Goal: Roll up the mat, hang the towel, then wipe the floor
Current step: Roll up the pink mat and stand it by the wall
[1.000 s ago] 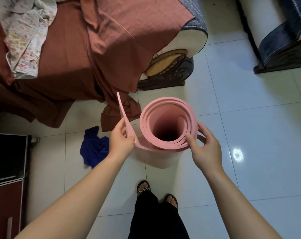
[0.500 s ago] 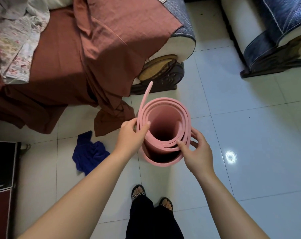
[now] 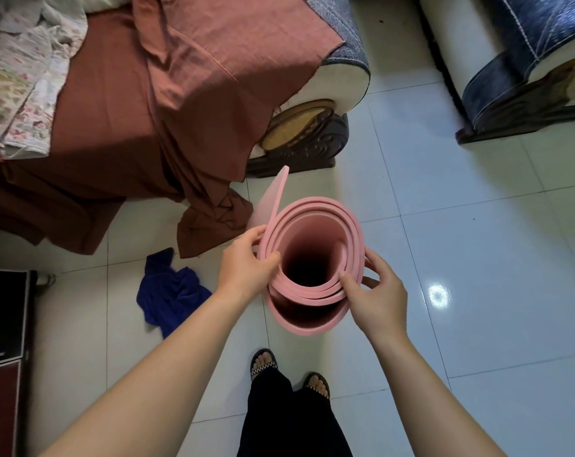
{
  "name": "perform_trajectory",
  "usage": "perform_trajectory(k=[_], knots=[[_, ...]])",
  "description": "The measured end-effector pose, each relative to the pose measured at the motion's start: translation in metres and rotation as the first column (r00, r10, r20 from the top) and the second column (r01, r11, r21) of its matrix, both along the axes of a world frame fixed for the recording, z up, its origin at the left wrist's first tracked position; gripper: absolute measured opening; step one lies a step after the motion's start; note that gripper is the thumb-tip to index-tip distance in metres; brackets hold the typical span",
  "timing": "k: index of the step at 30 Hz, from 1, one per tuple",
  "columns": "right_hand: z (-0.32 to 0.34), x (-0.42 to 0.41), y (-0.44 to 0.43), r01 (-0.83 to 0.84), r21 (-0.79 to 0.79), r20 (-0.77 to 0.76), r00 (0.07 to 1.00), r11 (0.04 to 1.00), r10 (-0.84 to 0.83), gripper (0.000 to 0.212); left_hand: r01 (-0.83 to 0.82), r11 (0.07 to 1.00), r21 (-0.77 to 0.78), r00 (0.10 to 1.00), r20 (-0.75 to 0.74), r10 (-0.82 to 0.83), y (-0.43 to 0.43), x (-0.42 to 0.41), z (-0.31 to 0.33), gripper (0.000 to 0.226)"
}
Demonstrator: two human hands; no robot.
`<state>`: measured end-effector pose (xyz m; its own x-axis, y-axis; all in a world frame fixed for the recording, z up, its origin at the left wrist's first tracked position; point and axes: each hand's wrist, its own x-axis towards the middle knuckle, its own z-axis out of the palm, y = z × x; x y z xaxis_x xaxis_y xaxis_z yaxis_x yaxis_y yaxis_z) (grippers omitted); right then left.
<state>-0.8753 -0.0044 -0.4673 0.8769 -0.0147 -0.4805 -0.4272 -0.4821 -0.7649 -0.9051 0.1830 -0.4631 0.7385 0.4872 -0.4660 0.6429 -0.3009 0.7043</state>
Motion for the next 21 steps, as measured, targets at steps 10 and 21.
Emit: perform_trajectory(k=[10,21], knots=[[0.053,-0.055,-0.004,-0.061,0.065,0.011,0.998,0.996,0.061,0.049,-0.046,0.998,-0.031,0.999,0.022,0.047,-0.016,-0.074,0.05,0.047],[0.179,-0.118,0.014,-0.371,0.121,0.082,0.928,0.921,0.363,0.055,-0.258,0.966,0.035,0.964,0.071,0.255,-0.001,-0.183,0.186,0.052]])
